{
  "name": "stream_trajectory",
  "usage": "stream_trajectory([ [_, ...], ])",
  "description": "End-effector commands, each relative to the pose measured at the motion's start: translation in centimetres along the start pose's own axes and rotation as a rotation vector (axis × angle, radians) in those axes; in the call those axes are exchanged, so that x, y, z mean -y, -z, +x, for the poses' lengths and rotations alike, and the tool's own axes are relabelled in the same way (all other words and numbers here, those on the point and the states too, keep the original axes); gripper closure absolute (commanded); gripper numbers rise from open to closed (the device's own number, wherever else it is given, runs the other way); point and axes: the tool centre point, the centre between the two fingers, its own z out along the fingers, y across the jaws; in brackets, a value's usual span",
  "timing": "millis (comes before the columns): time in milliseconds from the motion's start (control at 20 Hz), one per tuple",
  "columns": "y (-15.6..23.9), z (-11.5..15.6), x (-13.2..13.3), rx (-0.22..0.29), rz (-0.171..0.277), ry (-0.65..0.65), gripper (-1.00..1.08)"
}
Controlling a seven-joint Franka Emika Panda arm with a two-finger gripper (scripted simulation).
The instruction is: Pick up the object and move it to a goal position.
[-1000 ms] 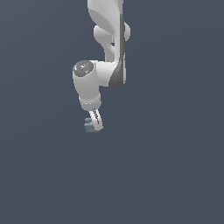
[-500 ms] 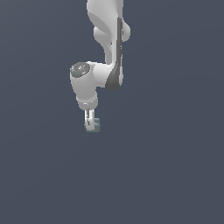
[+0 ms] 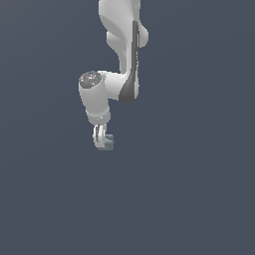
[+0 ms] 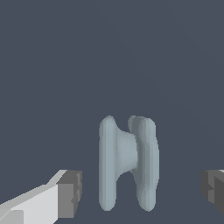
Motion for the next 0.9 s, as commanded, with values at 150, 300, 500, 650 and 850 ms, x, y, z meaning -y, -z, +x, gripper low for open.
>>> stream_trajectory([
  [150, -0.6, 0.0, 0.0, 0.0, 0.0, -0.001, -0.92],
  [300, -1.8, 0.0, -0.1, 0.0, 0.0, -0.002, -0.92],
  [500, -3.9, 0.0, -0.1, 0.0, 0.0, -0.005, -0.92],
  [650, -4.8, 0.0, -0.1, 0.0, 0.0, -0.005, -0.92],
  [850, -5.0, 0.0, -0.1, 0.0, 0.0, -0.005, 1.08],
])
